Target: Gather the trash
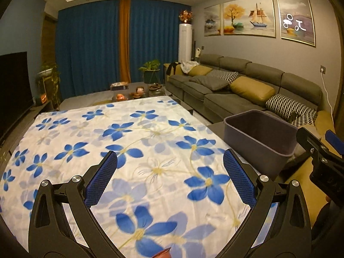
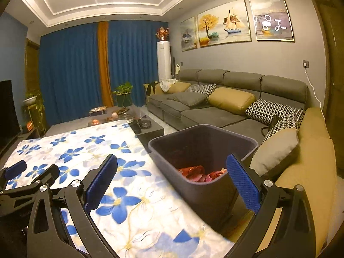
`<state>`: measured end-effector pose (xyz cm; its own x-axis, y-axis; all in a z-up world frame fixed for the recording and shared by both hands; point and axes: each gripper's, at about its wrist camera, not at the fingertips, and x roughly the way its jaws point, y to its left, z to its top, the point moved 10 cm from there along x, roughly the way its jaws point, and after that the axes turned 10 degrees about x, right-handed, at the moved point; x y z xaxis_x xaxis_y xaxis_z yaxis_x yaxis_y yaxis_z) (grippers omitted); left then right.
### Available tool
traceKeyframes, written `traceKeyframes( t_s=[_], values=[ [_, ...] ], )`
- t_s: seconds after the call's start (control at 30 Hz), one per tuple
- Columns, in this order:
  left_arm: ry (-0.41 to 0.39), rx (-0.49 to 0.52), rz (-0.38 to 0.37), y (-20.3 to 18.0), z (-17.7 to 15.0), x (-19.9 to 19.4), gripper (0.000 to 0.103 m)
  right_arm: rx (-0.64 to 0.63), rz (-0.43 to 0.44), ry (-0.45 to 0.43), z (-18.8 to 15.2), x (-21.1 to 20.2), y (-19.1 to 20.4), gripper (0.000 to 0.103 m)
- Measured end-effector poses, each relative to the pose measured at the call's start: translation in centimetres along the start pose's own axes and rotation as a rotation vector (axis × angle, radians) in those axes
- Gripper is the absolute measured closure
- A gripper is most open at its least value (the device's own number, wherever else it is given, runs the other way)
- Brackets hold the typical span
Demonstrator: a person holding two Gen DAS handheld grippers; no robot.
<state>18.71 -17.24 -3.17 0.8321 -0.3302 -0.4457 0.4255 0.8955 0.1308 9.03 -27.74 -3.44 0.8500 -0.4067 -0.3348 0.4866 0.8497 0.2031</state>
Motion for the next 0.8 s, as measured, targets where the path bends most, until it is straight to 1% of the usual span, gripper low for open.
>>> traceKeyframes(
  t_s=[0.17,0.33,0.47,0.8],
  values=[
    [-0.014,-0.006,0.018,1.2,-0.8,-2.2,0.006,-0.009,0.01,-0.001,-0.9,-2.1,1.1,0.005],
    [-0.017,-0.015,0.022,1.8,-1.4,-3.6,0.006,-0.025,0.008,-0.005,-1.3,-3.4,1.5,0.005],
    [-0.018,-0.034,0.016,2.1,-1.8,-4.3,0.006,-0.026,0.006,-0.014,-1.5,-4.3,1.5,0.005],
    [-0.025,-0.047,0.01,2.1,-1.9,-5.1,0.006,-0.022,0.007,-0.014,-1.8,-4.8,1.5,0.005]
  ],
)
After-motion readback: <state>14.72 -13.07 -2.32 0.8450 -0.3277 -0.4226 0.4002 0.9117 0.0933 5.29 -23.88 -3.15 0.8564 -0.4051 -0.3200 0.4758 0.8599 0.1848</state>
